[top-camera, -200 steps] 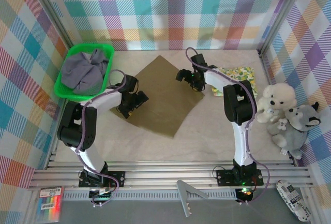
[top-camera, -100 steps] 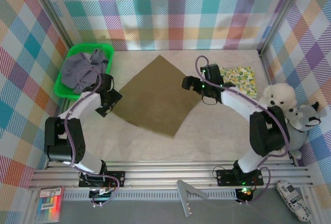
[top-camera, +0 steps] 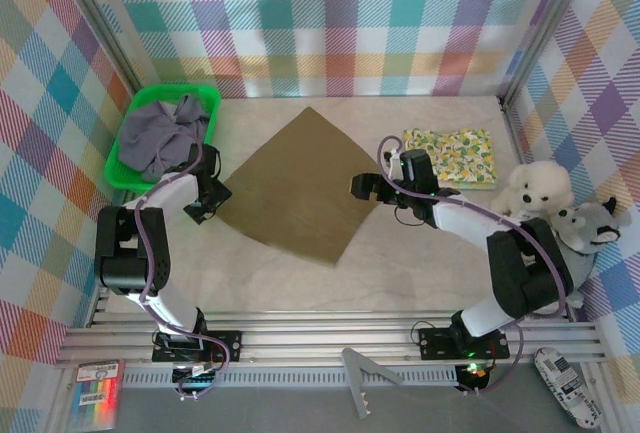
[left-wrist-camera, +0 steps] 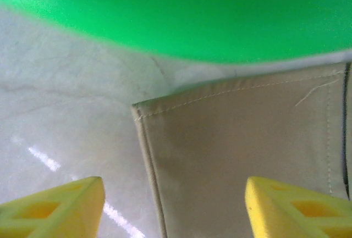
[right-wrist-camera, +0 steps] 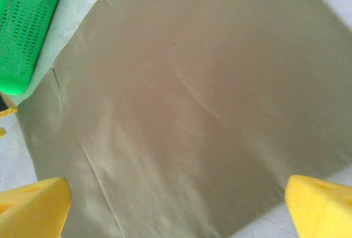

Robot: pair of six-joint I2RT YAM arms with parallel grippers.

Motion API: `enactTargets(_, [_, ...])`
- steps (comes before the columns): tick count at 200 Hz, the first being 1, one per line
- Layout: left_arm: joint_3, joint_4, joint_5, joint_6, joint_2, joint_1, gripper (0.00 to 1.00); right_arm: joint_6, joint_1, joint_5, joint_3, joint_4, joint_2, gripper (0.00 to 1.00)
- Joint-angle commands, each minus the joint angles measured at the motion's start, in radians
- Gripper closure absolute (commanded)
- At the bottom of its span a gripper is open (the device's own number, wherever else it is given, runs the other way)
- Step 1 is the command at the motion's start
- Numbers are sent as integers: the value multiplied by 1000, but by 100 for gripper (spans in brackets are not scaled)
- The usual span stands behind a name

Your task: Fold and stack the skirts

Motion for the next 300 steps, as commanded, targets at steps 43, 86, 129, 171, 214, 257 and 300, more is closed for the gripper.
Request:
enactTargets(43, [-21,29,-79,-19,27,10,33,139,71,-76,34,160,141,1])
enactTargets(86, [-41,62,-50,-22,51,10,36,238,93,-61,70,176,225,1])
enactTargets(129, [-59,143,-15,-10,76,11,44,289,93,-48,70,181,258,1])
enactTargets(171, [-81,172,28,-27,68,11,59,331,90,27,54,132,272,1])
enactTargets(214, [-130,126,15,-39,-27,10,74,338,67,34,96,35,308,1])
enactTargets(257, [-159,58,-7,-39,-64,11,49,295,59,39,150,-41,320,1])
enactTargets(300, [-167,117,38,-55,-14,11,56,278,56,68,163,-89,316,1])
